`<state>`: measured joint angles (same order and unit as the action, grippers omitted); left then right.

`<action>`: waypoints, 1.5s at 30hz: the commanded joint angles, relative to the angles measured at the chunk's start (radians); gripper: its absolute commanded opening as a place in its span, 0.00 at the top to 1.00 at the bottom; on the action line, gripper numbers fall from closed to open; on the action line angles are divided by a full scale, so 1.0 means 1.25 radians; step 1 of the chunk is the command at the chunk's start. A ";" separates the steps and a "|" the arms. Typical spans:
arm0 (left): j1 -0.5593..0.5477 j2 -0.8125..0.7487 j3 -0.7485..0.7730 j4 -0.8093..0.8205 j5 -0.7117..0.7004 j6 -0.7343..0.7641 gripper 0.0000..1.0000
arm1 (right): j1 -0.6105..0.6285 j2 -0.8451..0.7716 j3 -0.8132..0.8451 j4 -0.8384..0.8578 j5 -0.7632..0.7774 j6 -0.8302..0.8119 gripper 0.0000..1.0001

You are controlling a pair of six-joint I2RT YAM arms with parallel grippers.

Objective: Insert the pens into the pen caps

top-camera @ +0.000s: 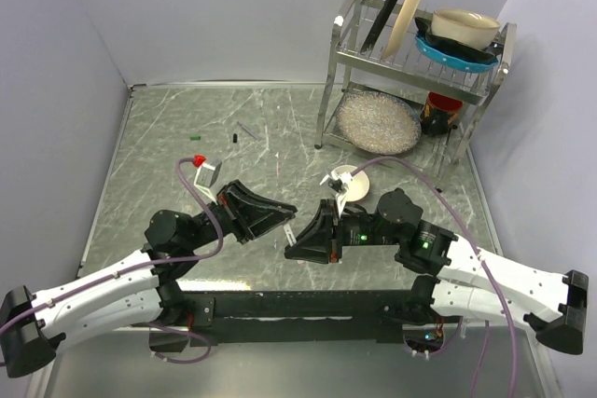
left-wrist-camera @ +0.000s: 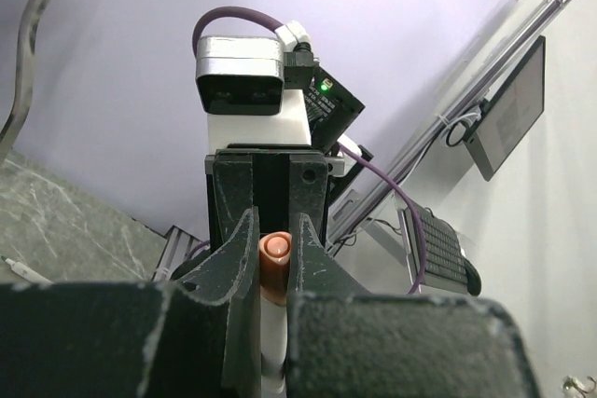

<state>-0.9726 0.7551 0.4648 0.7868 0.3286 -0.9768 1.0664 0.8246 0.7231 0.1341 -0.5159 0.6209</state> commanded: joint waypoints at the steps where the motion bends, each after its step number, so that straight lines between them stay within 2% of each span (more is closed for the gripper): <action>1: -0.078 0.028 -0.061 -0.212 0.194 0.006 0.99 | -0.057 0.010 0.147 0.246 0.205 -0.038 1.00; 6: -0.115 0.038 -0.083 -0.231 0.173 0.011 0.99 | -0.068 0.031 0.196 0.218 0.210 -0.057 1.00; 11: -0.131 -0.014 -0.081 -0.322 0.141 0.038 0.99 | -0.091 0.048 0.234 0.182 0.210 -0.073 1.00; 15: -0.145 -0.030 -0.103 -0.318 0.135 0.036 0.99 | -0.140 0.061 0.247 0.190 0.169 -0.044 1.00; 22: -0.169 0.008 -0.092 -0.313 0.140 0.059 0.99 | -0.150 0.121 0.285 0.242 0.121 0.004 1.00; 31: -0.172 -0.070 -0.075 -0.475 0.064 0.093 0.99 | -0.154 0.115 0.328 0.155 0.218 -0.082 1.00; 35: -0.172 -0.059 -0.050 -0.515 0.051 0.106 0.99 | -0.149 0.129 0.349 0.132 0.262 -0.099 1.00; 45: -0.173 -0.031 -0.030 -0.460 0.068 0.103 0.99 | -0.151 0.174 0.365 0.137 0.252 -0.092 1.00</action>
<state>-1.0851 0.6308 0.4957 0.5655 -0.0399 -0.8303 0.9649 1.0164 1.0309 -0.2077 -0.6052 0.4774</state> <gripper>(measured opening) 0.110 0.225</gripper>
